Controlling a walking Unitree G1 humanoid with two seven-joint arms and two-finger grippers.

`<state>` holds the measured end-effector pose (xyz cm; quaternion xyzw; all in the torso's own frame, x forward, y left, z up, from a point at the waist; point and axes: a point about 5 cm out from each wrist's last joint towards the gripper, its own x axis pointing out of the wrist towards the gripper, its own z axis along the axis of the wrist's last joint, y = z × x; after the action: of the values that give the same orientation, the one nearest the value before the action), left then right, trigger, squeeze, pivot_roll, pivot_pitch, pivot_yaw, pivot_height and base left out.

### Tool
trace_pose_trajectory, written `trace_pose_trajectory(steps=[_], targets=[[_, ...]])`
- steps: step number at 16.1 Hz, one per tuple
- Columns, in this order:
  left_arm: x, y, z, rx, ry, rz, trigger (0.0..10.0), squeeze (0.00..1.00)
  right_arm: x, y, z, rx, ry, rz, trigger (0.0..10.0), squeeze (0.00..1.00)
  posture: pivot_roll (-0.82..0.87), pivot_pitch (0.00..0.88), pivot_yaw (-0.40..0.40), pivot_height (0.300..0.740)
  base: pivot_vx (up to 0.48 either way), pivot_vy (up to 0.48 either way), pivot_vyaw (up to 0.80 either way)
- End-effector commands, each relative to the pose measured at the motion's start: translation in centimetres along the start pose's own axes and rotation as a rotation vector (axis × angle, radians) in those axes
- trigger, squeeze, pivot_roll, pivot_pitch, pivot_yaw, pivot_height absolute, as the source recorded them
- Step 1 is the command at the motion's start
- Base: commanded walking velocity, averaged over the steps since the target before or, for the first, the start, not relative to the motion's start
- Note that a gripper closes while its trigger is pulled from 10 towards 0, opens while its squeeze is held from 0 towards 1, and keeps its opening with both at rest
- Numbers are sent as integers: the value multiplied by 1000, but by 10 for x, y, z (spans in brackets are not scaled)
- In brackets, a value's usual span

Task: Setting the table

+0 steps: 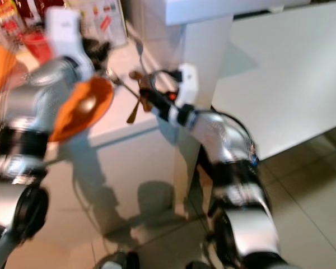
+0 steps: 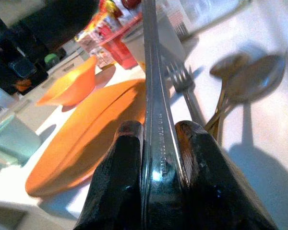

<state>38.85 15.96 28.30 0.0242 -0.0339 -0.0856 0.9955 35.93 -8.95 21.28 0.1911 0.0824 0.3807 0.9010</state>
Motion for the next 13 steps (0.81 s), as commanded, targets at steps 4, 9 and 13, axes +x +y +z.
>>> trace_pose_trajectory(steps=[4, 9, 13], targets=[[-43, 2, -3, 127, -114, 22, 10000, 0, -49, 31, 17, -183, -45, -12, 10000, 0, -5, 0, 21, 740, 0, 0, 0], [-89, -17, -52, 184, -76, -47, 10000, 0, -98, 59, -37, -261, 54, -38, 10000, 0, 0, 0, 11, 740, 0, 0, 0], [-109, -31, -78, 152, -25, -57, 10000, 0, -125, 46, -52, -266, -23, -346, 10000, 0, -9, 0, 7, 740, 0, -72, 0]])
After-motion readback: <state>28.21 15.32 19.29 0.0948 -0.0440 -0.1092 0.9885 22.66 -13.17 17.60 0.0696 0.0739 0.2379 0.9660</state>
